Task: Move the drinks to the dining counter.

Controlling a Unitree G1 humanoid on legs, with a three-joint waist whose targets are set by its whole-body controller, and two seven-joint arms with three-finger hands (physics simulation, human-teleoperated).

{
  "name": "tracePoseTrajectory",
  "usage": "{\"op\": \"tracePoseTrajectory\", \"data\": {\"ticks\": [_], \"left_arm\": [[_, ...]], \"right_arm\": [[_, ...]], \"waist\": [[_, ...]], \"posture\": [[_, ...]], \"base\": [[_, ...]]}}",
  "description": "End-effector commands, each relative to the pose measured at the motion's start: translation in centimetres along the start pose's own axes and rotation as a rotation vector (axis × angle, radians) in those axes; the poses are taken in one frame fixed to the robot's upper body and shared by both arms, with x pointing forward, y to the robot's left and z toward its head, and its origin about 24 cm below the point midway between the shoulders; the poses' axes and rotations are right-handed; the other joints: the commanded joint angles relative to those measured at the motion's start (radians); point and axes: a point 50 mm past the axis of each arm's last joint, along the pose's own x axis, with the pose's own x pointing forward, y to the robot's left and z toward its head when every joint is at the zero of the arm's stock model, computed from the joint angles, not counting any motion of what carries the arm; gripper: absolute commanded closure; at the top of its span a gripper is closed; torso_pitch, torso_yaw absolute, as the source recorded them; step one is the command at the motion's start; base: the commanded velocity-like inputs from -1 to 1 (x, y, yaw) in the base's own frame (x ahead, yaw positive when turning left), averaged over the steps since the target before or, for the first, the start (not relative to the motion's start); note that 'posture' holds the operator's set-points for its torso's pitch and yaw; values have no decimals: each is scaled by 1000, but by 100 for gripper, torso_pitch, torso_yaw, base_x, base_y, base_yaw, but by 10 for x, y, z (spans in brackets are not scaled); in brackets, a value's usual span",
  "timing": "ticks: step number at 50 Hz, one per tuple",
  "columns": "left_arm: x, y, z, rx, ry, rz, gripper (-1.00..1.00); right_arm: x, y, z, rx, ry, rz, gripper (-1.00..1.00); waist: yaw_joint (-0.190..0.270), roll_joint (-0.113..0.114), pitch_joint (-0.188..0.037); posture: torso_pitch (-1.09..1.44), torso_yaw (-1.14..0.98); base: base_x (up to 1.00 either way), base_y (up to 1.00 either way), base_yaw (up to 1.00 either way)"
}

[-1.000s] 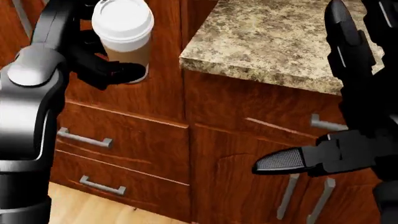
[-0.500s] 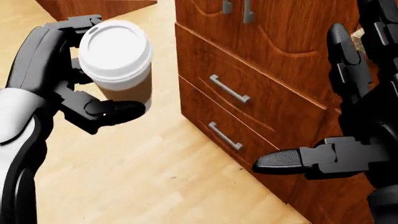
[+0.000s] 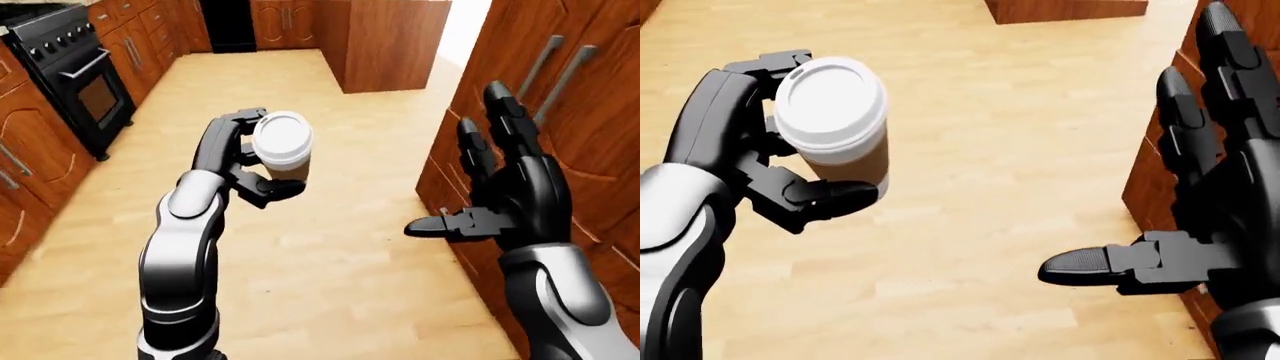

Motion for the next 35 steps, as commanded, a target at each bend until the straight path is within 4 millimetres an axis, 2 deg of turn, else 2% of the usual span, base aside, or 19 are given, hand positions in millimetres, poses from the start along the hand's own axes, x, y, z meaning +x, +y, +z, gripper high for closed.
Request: {"op": "tracePoseTrajectory", "data": {"ticks": [1, 6, 8, 9, 10, 11, 12, 14, 15, 16, 18, 20, 22, 23, 24, 25, 27, 32, 35], "left_arm": [[-5, 7, 20, 15, -114, 43, 100], [-6, 7, 24, 17, -119, 40, 100], [-6, 6, 22, 18, -118, 37, 100], [-6, 6, 21, 10, -116, 36, 100], [-6, 5, 19, 9, -114, 36, 100], [-6, 4, 18, 9, -113, 34, 100], [-6, 4, 19, 8, -116, 34, 100], [-7, 5, 20, 8, -118, 36, 100], [-7, 5, 19, 9, -118, 37, 100], [-7, 5, 19, 10, -117, 36, 100], [-8, 4, 18, 9, -118, 34, 100], [-7, 5, 16, 6, -116, 37, 100], [-7, 5, 16, 5, -117, 37, 100], [-7, 5, 16, 5, -117, 36, 100], [-7, 4, 16, 5, -117, 34, 100], [-8, 4, 16, 5, -118, 32, 100], [-6, 3, 14, 9, -114, 29, 100], [-5, 2, 13, 11, -113, 27, 100], [-6, 2, 15, 12, -116, 27, 100]], "right_arm": [[-1, 4, 12, -4, -80, 25, -100], [-1, 6, 12, -17, -84, 31, -100], [-1, 6, 10, -24, -80, 36, -100], [-2, 5, 10, -48, -76, 24, -100], [-3, 6, 12, -46, -79, 30, -100], [-4, 6, 13, -58, -85, 34, -100], [-4, 7, 14, -62, -91, 43, -100], [-7, 11, 13, -65, -103, 92, -100], [-8, 11, 12, -61, -103, 91, -100], [-8, 11, 12, -60, -106, 95, -100], [-8, 11, 11, -61, -108, 98, -100], [-8, 10, 11, -52, -109, 97, -100], [-7, 10, 10, -53, -107, 97, -100], [-7, 11, 9, -56, -104, 98, -100], [-8, 12, 8, -55, -102, 103, -100], [-8, 11, 7, -55, -101, 102, -100], [-7, 10, 6, -50, -101, 97, -100], [-5, 8, 5, -50, -99, 89, -100], [-5, 6, 5, -47, -100, 79, -100]], "waist": [[3, 4, -17], [-11, 85, -18], [-5, 153, -43], [-27, 122, -17], [-12, 79, -9], [2, 42, 27], [-3, 20, 53], [-25, -13, 64], [-44, 7, 50], [-29, 24, 49], [-50, 29, 3], [-59, 56, -4], [-68, 124, 0], [-60, 176, -12], [-59, 174, 14], [-66, 146, 15], [-43, 133, -19], [-20, 103, -17], [1, 81, -42]], "posture": [[0, 0], [0, 0], [0, 0], [0, 0], [0, 0], [0, 0], [0, 0], [0, 0], [0, 0], [0, 0], [0, 0], [0, 0], [0, 0], [0, 0], [0, 0], [0, 0], [0, 0], [0, 0], [0, 0]], "base": [[0, 0, 100], [0, 0, 100], [0, 0, 100], [8, 100, 0], [45, 100, 0], [68, 80, 0], [78, 66, 0], [81, 59, 0], [90, 44, 0], [91, 41, 0], [94, 33, 0], [97, 23, 0], [100, 1, 0], [100, 0, 0], [100, 0, 0], [100, 0, 0], [100, 0, 0], [100, 0, 0], [100, 0, 0]]}}
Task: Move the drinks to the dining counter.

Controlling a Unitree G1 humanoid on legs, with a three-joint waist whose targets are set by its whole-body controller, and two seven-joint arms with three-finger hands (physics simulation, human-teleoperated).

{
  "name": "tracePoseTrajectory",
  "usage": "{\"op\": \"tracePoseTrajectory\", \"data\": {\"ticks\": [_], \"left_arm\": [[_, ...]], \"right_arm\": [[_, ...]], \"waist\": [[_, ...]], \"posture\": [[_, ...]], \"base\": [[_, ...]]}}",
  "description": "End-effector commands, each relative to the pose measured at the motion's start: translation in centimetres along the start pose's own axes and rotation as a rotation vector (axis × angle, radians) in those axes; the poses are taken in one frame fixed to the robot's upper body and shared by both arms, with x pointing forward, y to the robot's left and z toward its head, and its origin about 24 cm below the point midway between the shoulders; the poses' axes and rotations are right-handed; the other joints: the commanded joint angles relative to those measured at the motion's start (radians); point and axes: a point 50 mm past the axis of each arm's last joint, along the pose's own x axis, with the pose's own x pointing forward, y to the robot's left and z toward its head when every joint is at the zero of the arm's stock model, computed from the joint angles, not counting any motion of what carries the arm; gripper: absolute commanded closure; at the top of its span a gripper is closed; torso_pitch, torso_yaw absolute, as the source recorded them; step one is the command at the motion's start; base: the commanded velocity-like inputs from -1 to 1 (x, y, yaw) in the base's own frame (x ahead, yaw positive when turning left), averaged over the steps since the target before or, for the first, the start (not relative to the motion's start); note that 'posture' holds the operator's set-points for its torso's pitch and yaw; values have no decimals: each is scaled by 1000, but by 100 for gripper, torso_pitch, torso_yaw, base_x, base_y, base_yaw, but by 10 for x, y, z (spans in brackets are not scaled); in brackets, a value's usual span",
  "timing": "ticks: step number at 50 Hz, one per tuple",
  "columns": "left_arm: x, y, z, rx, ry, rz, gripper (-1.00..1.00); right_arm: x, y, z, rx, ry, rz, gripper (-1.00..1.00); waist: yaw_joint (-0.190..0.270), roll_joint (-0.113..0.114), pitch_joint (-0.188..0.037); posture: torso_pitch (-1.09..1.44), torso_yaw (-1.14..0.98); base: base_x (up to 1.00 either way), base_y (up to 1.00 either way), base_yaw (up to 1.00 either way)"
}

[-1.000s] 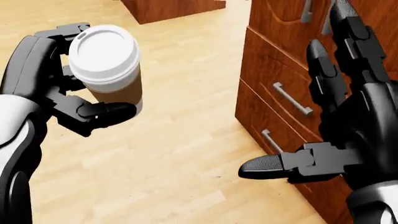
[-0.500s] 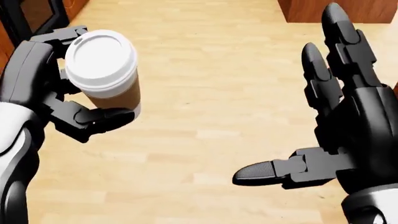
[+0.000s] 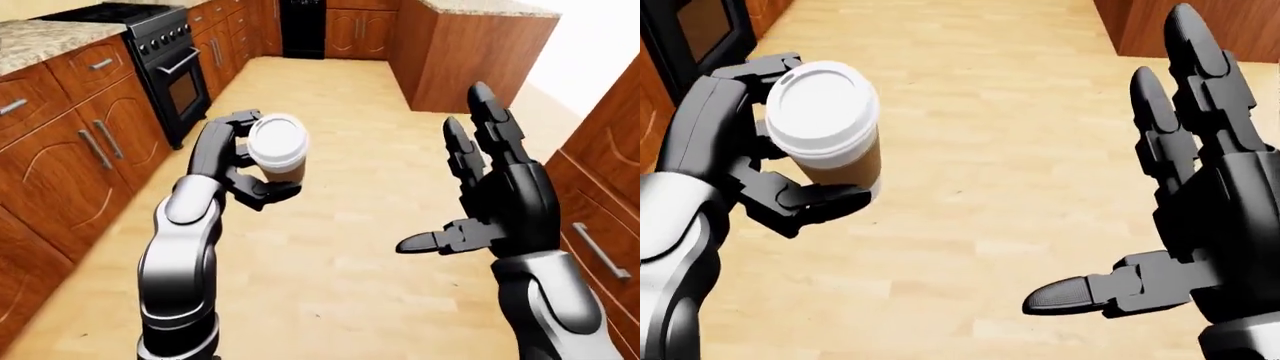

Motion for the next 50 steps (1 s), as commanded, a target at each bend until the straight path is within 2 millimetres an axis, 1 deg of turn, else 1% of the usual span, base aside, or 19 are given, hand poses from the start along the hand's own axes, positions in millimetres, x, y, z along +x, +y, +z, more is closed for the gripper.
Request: {"op": "tracePoseTrajectory", "data": {"ticks": [1, 3, 5, 7, 13, 15, 17, 19, 27, 29, 32, 33, 34, 36, 41, 43, 45, 47, 50], "left_arm": [[-3, -2, 19, 10, -102, -9, 100], [-3, -3, 19, 12, -103, -12, 100], [-4, -3, 22, 14, -106, -12, 100], [-4, -2, 24, 15, -109, -12, 100], [-7, -3, 25, 15, -114, -15, 100], [-8, -4, 24, 17, -113, -19, 100], [-7, -5, 24, 19, -114, -21, 100], [-7, -5, 25, 17, -116, -22, 100], [-4, -6, 21, 11, -112, -24, 100], [-5, -8, 22, 6, -112, -30, 100], [-5, -9, 22, 6, -113, -30, 100], [-5, -9, 23, 6, -114, -31, 100], [-5, -9, 23, 5, -114, -30, 100], [-5, -10, 22, 5, -114, -33, 100], [-5, -10, 21, 6, -112, -33, 100], [-5, -10, 21, 8, -112, -34, 100], [-5, -10, 21, 8, -112, -35, 100], [-5, -10, 21, 9, -112, -35, 100], [-5, -11, 19, 11, -110, -37, 100]], "right_arm": [[-1, -3, 9, -7, -51, -24, -100], [0, -4, 11, -4, -52, -30, -100], [0, -5, 12, 2, -52, -34, -100], [-1, -7, 14, 11, -56, -48, -100], [-3, -9, 17, 0, -58, -65, -100], [-3, -11, 17, 0, -59, -73, -100], [-3, -13, 16, -6, -62, -80, -100], [-2, -14, 17, -7, -67, -90, -100], [0, -17, 16, -1, -75, -111, -100], [-1, -16, 17, 1, -77, -109, -100], [-2, -18, 18, 2, -83, -111, -100], [-2, -18, 18, 5, -84, -113, -100], [-2, -18, 18, 5, -85, -114, -100], [-2, -18, 17, 3, -85, -114, -100], [-3, -18, 19, 3, -90, -116, -100], [-3, -18, 18, 2, -89, -115, -100], [-3, -18, 17, -3, -87, -115, -100], [-3, -18, 18, -6, -88, -116, -100], [-3, -18, 18, -6, -89, -118, -100]], "waist": [[-4, 2, -20], [-12, -60, -30], [-16, -41, 46], [-39, -54, 7], [-58, -55, 0], [-56, -36, -19], [-37, 34, -25], [-33, 23, 38], [10, 44, -1], [8, 31, -19], [-8, -68, -24], [-11, -30, 27], [-19, -51, 39], [-33, -58, -4], [-60, -62, -5], [-55, -44, -18], [-32, 45, -26], [-33, 34, 38], [-12, 50, 1]], "posture": [[0, 0], [0, 0], [0, 0], [0, 0], [0, 0], [0, 0], [0, 0], [0, 0], [0, 0], [0, 0], [0, 0], [0, 0], [0, 0], [0, 0], [0, 0], [0, 0], [0, 0], [0, 0], [0, 0]], "base": [[100, 0, 0], [100, 0, 0], [100, 0, 0], [100, 0, 0], [100, 0, 0], [100, 0, 0], [100, 0, 0], [100, 0, 0], [100, 0, 0], [100, 0, 0], [100, 0, 0], [100, 0, 0], [100, 0, 0], [100, 0, 0], [100, 0, 0], [100, 0, 0], [100, 0, 0], [100, 0, 0], [100, 0, 0]]}}
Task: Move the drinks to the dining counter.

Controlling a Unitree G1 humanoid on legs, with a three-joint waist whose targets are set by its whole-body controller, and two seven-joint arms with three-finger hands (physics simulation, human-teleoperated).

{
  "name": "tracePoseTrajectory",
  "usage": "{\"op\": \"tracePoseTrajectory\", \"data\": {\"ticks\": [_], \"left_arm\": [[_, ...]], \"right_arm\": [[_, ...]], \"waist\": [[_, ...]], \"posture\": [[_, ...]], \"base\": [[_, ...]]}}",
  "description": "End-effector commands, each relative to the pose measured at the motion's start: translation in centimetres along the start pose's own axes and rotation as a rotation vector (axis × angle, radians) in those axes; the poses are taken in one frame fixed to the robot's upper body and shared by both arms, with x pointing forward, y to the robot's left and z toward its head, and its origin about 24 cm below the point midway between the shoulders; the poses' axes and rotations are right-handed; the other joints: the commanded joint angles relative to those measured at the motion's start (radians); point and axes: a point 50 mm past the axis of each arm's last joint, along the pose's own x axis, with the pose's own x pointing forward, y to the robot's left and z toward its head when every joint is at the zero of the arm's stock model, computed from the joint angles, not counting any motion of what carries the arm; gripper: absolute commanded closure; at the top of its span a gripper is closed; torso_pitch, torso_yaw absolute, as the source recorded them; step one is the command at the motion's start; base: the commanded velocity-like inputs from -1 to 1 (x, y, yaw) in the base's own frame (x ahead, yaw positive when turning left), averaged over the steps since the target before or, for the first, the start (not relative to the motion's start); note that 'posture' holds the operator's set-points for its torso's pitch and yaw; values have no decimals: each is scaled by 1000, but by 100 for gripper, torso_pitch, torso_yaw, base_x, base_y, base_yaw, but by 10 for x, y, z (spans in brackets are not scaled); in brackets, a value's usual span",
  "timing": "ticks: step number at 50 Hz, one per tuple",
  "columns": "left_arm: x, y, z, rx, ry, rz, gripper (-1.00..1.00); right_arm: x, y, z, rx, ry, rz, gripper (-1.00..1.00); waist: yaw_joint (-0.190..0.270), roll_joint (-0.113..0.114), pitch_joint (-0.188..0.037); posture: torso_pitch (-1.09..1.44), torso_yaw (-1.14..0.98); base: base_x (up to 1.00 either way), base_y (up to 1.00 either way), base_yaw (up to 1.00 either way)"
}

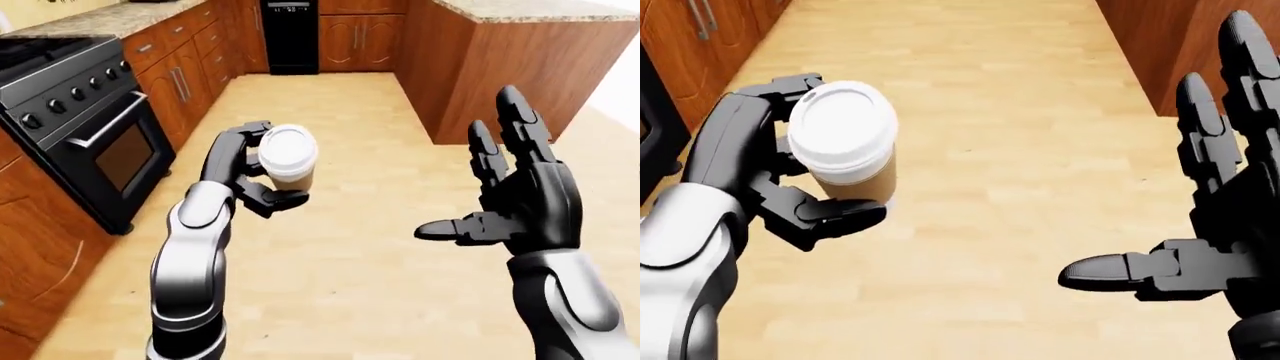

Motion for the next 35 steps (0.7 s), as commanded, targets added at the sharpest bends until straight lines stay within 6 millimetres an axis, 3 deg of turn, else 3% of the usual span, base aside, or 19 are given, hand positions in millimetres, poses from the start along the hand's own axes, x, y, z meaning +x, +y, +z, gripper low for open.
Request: {"op": "tracePoseTrajectory", "data": {"ticks": [1, 6, 8, 9, 10, 11, 13, 16, 19, 20, 21, 22, 23, 24, 26, 29, 32, 34, 35], "left_arm": [[-7, 0, 28, 17, -163, 3, 100], [-8, 0, 32, 20, -169, 2, 100], [-9, 1, 33, 18, -172, 3, 100], [-9, 1, 33, 18, -172, 3, 100], [-10, 0, 33, 19, -173, 2, 100], [-10, 0, 33, 19, -173, 2, 100], [-10, 1, 32, 19, -172, 3, 100], [-9, 0, 30, 19, -170, 1, 100], [-8, -1, 29, 20, -167, 0, 100], [-9, -1, 29, 20, -167, 0, 100], [-9, -1, 30, 20, -168, 0, 100], [-9, -1, 30, 21, -168, 0, 100], [-9, -1, 29, 21, -167, 0, 100], [-9, -1, 27, 23, -165, -1, 100], [-8, -1, 27, 22, -164, 0, 100], [-9, -3, 28, 23, -166, -3, 100], [-8, -3, 29, 24, -168, -5, 100], [-8, -3, 29, 24, -169, -4, 100], [-8, -3, 29, 26, -170, -4, 100]], "right_arm": [[-2, 1, 19, -16, -126, 0, -100], [-2, 0, 21, -23, -130, -1, -100], [-3, 0, 22, -23, -131, 0, -100], [-3, 0, 22, -23, -131, 0, -100], [-3, 0, 21, -25, -130, 1, -100], [-3, 0, 21, -27, -130, 1, -100], [-3, -2, 21, -26, -131, -4, -100], [-3, -1, 21, -26, -132, -4, -100], [-4, -1, 20, -27, -129, -4, -100], [-4, -1, 20, -26, -129, -4, -100], [-4, -1, 21, -26, -130, -5, -100], [-4, -1, 20, -27, -130, -4, -100], [-4, -2, 21, -26, -130, -5, -100], [-4, -2, 21, -27, -130, -6, -100], [-3, -2, 22, -27, -132, -8, -100], [-3, -2, 22, -29, -134, -8, -100], [-3, -3, 23, -30, -134, -10, -100], [-2, -3, 21, -29, -134, -10, -100], [-2, -3, 21, -30, -134, -10, -100]], "waist": [[1, -1, -21], [15, -12, -46], [2, -70, -47], [-14, -149, -50], [-10, -83, -15], [-12, -101, 11], [-31, -115, -33], [-44, -122, -20], [-50, -119, -41], [-47, -105, -45], [-39, -76, -46], [-25, -22, -51], [-22, -6, -47], [-25, -25, 1], [-2, -14, -28], [9, -5, -17], [18, -6, -39], [12, -34, -45], [2, -78, -43]], "posture": [[0, 0], [0, 0], [0, 0], [0, 0], [0, 0], [0, 0], [0, 0], [0, 0], [0, 0], [0, 0], [0, 0], [0, 0], [0, 0], [0, 0], [0, 0], [0, 0], [0, 0], [0, 0], [0, 0]], "base": [[100, 0, 0], [100, 0, 0], [100, 0, 0], [100, 0, 0], [100, 0, 0], [100, 0, 0], [100, 0, 0], [100, 0, 0], [100, 0, 0], [100, 0, 0], [100, 0, 0], [100, 0, 0], [100, 0, 0], [100, 0, 0], [100, 0, 0], [100, 0, 0], [100, 0, 0], [100, 0, 0], [100, 0, 0]]}}
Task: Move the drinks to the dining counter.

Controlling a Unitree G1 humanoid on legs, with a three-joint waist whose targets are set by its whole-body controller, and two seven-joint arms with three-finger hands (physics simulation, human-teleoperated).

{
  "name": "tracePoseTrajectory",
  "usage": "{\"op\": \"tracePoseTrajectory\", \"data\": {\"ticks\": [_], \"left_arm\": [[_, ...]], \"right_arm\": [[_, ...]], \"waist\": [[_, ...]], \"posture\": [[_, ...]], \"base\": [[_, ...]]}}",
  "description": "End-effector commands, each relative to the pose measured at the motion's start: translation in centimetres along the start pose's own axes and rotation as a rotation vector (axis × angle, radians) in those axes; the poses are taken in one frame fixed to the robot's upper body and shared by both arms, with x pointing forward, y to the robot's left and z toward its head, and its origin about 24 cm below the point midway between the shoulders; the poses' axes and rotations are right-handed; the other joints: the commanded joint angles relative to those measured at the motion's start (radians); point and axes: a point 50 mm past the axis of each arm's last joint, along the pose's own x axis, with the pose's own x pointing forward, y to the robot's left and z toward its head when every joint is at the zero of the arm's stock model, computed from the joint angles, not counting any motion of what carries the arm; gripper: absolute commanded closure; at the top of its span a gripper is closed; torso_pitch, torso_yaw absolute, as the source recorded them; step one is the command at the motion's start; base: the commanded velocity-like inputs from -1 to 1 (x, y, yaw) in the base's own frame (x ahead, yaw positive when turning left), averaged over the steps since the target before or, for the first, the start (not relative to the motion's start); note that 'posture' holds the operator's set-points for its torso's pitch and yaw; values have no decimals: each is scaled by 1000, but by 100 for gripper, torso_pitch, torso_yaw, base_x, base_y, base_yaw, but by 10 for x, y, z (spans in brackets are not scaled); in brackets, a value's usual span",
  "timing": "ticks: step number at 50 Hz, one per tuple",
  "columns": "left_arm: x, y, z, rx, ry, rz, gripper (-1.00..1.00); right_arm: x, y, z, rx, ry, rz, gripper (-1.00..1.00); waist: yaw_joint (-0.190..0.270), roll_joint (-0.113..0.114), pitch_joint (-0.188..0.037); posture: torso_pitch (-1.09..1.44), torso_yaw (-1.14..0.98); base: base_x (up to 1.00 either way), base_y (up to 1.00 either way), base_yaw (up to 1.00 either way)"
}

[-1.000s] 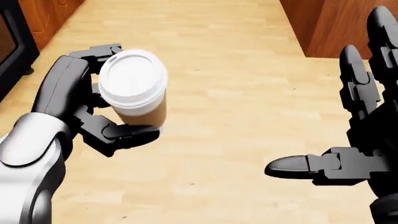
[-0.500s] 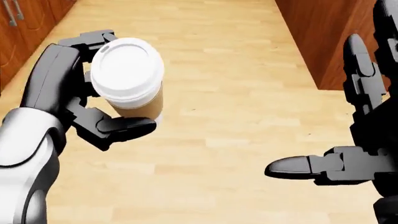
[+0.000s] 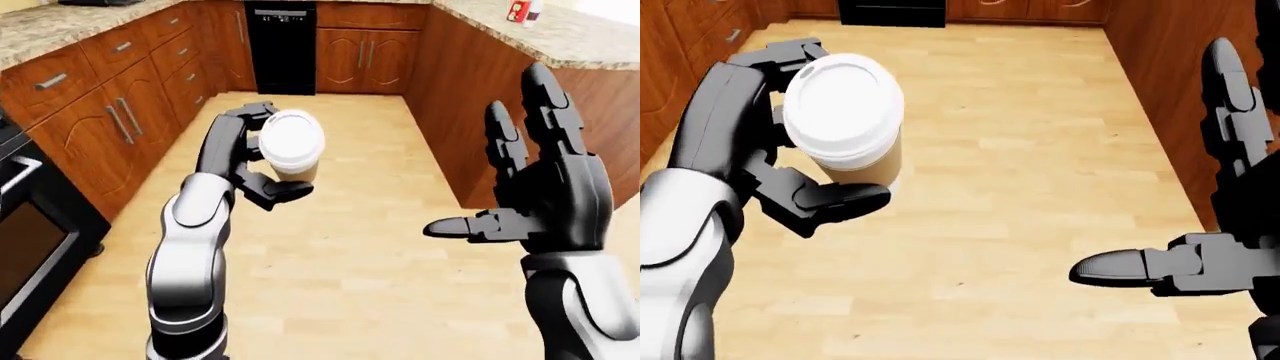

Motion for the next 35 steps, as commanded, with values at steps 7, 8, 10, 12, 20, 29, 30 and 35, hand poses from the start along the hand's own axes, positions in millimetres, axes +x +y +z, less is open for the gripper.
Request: {"op": "tracePoseTrajectory", "data": {"ticks": [7, 8, 10, 12, 20, 29, 30, 35], "left_arm": [[-3, 0, 10, 3, -45, -1, 100], [-3, 0, 10, 4, -45, -2, 100], [-3, 0, 9, 4, -44, -3, 100], [-2, -1, 7, 5, -42, -4, 100], [-2, -2, 9, 2, -44, -7, 100], [-3, 3, 16, -8, -58, 5, 100], [-4, 3, 16, -6, -59, 5, 100], [-5, 7, 18, -4, -61, 13, 100]], "right_arm": [[0, -2, 4, -14, -26, -12, -100], [0, -2, 4, -13, -26, -12, -100], [0, -2, 4, -14, -27, -12, -100], [0, -2, 4, -14, -27, -13, -100], [-1, -1, 4, -9, -26, 2, -100], [-1, -3, 1, 4, -5, -16, -100], [-1, -3, 1, 5, -4, -12, -100], [-2, -1, 2, 9, -8, -8, -100]], "waist": [[-40, -31, 4], [-46, -29, 6], [-53, -29, -8], [-45, -9, -16], [7, 88, 6], [-84, -40, -2], [-100, -34, -13], [-91, 15, 4]], "posture": [[0, 0], [0, 0], [0, 0], [0, 0], [0, 0], [0, 0], [0, 0], [0, 0]], "base": [[100, 0, 0], [100, 0, 0], [100, 0, 0], [100, 0, 0], [100, 0, 0], [31, 0, -77], [18, 0, -100], [18, 0, -100]]}}
